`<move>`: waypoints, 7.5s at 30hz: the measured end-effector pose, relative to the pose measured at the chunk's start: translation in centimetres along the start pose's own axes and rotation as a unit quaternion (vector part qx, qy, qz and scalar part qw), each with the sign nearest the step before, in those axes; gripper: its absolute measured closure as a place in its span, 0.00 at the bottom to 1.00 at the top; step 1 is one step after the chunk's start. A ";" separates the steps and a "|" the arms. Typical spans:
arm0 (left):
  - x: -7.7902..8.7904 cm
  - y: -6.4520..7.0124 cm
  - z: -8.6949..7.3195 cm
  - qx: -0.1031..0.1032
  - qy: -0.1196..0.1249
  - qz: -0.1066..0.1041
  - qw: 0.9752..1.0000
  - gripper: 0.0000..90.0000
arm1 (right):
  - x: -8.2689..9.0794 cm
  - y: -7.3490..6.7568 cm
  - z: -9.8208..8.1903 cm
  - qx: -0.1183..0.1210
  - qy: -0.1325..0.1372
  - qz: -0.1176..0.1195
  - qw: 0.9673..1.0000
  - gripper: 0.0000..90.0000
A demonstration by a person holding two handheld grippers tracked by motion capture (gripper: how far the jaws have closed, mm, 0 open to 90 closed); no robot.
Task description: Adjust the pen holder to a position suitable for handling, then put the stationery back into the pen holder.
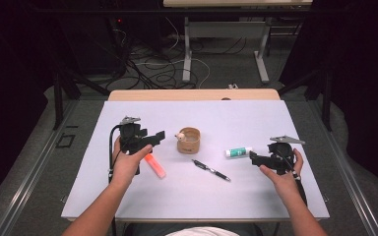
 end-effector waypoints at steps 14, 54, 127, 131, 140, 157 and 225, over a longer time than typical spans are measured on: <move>1.6 -2.5 -1.7 -0.005 0.017 0.006 1.000 0.00 | -0.2 -2.4 0.1 0.036 0.007 0.026 0.999 0.13; 2.1 -5.5 -2.2 0.026 0.033 0.025 0.999 0.04 | -3.5 -19.5 -2.3 0.215 -0.019 0.154 0.964 0.21; 1.8 -6.7 -2.7 0.032 0.018 0.032 0.999 0.06 | -10.4 -30.5 -4.2 0.213 -0.032 0.175 0.961 0.73; 1.8 -6.7 -2.7 0.033 0.019 0.032 0.999 0.06 | -10.4 -30.5 -4.2 0.204 -0.030 0.176 0.963 0.73; 2.0 -6.6 -2.6 0.031 0.020 0.033 0.999 0.06 | -10.1 -30.5 -4.0 0.202 -0.022 0.187 0.961 0.73; 2.8 -4.9 -2.1 0.027 0.031 0.001 0.999 0.10 | -7.7 -29.5 -2.4 0.180 0.032 0.192 0.964 0.73; 2.2 -0.8 -3.4 0.219 -0.077 -0.203 0.951 0.72 | -1.6 -27.3 -1.2 0.145 0.122 0.233 0.954 0.74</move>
Point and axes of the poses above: each handheld gripper's, and its own axes: x roughly backward along the jaws, z roughly out of its top, y roughly to its right, the point moved 6 cm from there along -x, roughly forward along the jaws, and after that the axes turned 1 degree about z, right-handed, at the moved point
